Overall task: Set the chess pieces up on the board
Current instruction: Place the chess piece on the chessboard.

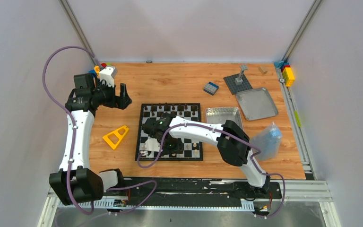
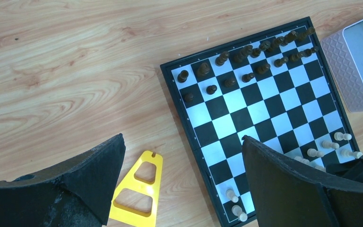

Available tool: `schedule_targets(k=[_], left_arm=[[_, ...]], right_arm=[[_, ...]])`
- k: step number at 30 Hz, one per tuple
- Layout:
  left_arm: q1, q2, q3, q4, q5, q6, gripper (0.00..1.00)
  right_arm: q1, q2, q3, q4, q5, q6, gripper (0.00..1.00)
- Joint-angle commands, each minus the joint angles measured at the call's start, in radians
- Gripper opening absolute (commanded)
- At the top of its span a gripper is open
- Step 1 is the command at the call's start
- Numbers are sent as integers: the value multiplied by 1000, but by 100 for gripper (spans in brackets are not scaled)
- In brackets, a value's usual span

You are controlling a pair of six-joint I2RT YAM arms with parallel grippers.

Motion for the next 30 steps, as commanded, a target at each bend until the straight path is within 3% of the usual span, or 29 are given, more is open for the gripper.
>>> schedule_targets(k=[1,3,4,5,6,11,16,30], left_arm=[[12,-25,0,25,24,-3,100],[13,-24,1,25,25,-3,100],[12,-22,1,25,25,-3,100],[12,-22,2,25,26,-3,100],[12,-22,3,25,27,-3,100],[11,-20,3,24,25,-4,100],[12,-20,6,22,25,-4,100],[13,-17,7,19,30,-4,100]], right_arm=[[6,15,40,19,11,19,9],[6,14,39,19,10,21,12],[7,-122,37,19,9,21,14],[6,-3,37,20,9,22,17],[6,12,37,19,9,22,20],[6,-7,40,30,2,31,39],[5,-30,23,39,7,38,49],[-3,-50,5,59,-2,48,46]])
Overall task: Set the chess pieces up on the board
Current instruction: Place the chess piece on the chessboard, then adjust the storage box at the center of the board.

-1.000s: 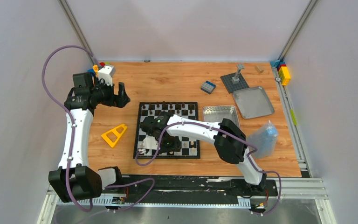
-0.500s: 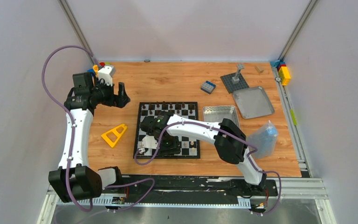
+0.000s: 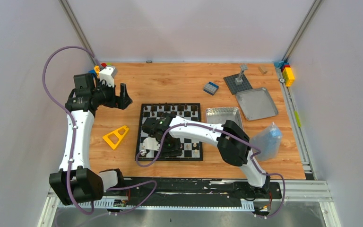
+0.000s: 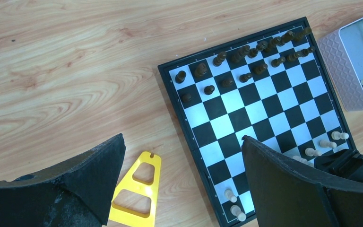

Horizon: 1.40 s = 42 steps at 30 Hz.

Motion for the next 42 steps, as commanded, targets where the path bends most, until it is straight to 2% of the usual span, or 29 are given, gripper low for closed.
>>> schedule_targets(k=[1,16,23,29,34,42], left_arm=[[12,-17,6,20,18,-3,100],[13,-14,17,13,18,0,100],[11,-8,30,6,26,2,100],[13,13,31,9,121,21,100],[11,31,21,6,288,42,100],[9,66,41,15,412,63,100]], right_arm=[[-2,-55,-1,22,1,20,46],[-45,-150,-23,18,-50,45,43],[-137,-231,-13,35,-112,78,44],[-311,-345,-59,94,-201,137,46],[-493,-457,-190,192,-243,184,47],[-795,-526,-380,332,-330,218,48]])
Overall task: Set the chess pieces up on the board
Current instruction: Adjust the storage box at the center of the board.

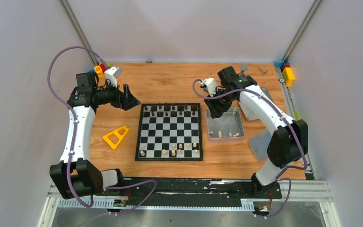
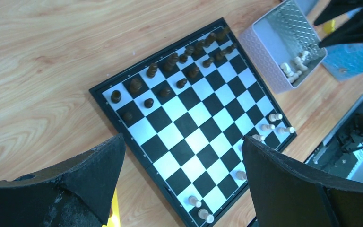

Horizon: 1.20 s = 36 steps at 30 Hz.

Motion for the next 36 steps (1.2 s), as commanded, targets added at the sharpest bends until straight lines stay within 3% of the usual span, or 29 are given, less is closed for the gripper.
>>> schedule_targets(k=[1,5,12,21,27,36], left_arm=[[5,18,46,16,116,44,100],[1,26,85,25,115,98,100],[-18,109,143,76,112,73,100],[-33,143,160,104,107,50,100],[-32,141,161,112,119,35,100],[-36,116,129,160,123,-6,100]], right_arm=[[-125,-26,-71,125,-64,35,48],[-207,20,-84,198,-19,-18,51],[-244,194,68,214,30,-217,61],[-244,365,211,109,50,-366,60],[-244,381,214,72,21,-375,55],[-244,312,171,75,-4,-354,55]])
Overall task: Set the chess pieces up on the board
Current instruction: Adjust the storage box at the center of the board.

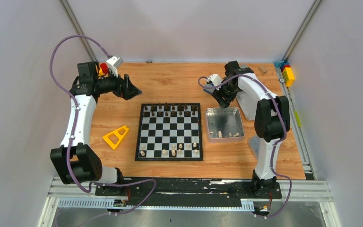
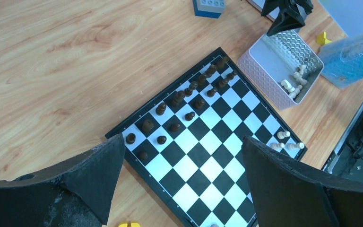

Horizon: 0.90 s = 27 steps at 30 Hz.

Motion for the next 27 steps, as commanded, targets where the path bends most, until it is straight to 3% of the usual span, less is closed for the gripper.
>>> schedule_targets(k=[1,10,19,27], left_arm=[[-9,-38,4,55,26,-30,100],[-11,-40,-6,63,26,-29,100],[-16,-30,-7,75,32,-58,100],[-19,-55,-29,90,37,-62,100]], right_arm=[[3,-77,-15,-5,-42,-13,55],[3,7,4,2,-25,-23,53],[-8,20,-14,6,-18,-6,26],[-69,-109,-174,15,18,47,15]])
